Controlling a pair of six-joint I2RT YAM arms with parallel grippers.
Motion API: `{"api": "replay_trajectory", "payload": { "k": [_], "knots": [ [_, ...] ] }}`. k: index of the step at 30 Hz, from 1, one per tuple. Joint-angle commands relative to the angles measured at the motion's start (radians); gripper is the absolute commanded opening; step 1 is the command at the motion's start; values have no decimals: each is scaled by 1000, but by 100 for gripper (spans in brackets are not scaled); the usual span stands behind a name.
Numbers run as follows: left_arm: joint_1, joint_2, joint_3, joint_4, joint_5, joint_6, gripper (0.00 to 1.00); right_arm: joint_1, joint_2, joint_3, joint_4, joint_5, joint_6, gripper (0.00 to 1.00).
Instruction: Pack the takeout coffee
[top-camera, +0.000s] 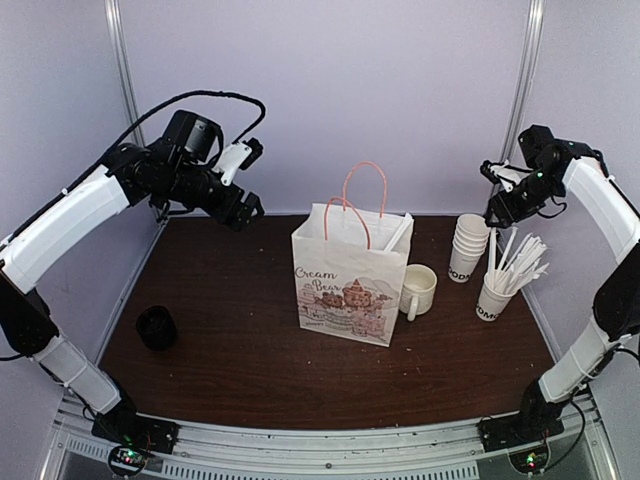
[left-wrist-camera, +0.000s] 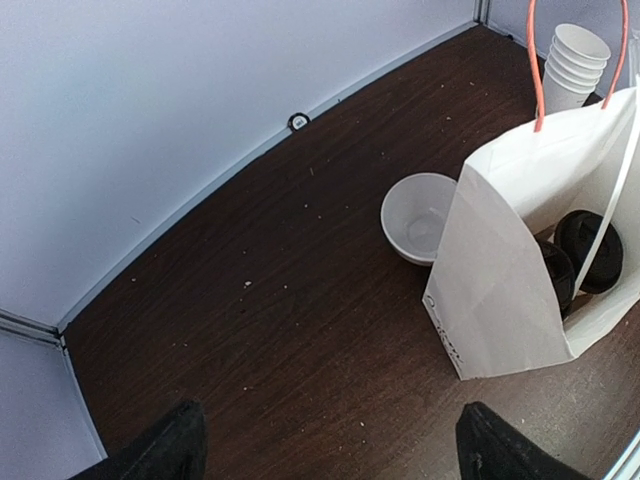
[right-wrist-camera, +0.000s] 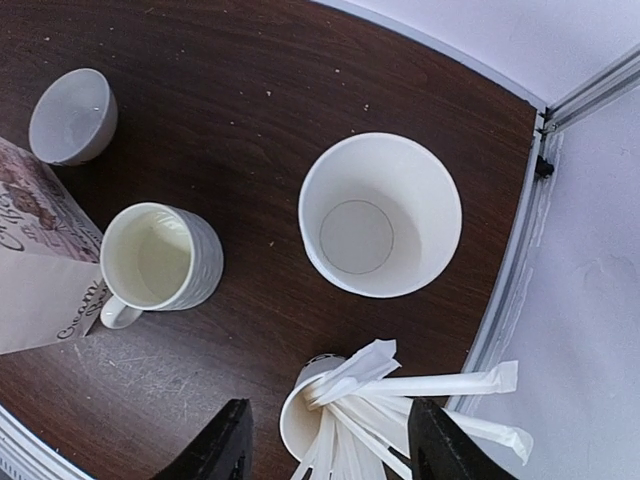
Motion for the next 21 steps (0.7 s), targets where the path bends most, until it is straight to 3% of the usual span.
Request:
{"api": "replay_trajectory", "payload": {
  "k": [1,13,18,21],
  "knots": [
    [7,-23,-19,56,-7,14,90,-1,16,-19,54,98,6,56],
    [7,-37,-42,57,-7,10,90,-2,79,-25,80,73,17,29],
    [7,-41,-43,57,-2,7,90,-2,67,-21,60,72,21,5],
    [7,-43,-40,57,1,7,90,-2,32,-4,38,71,27,0]
  ]
}}
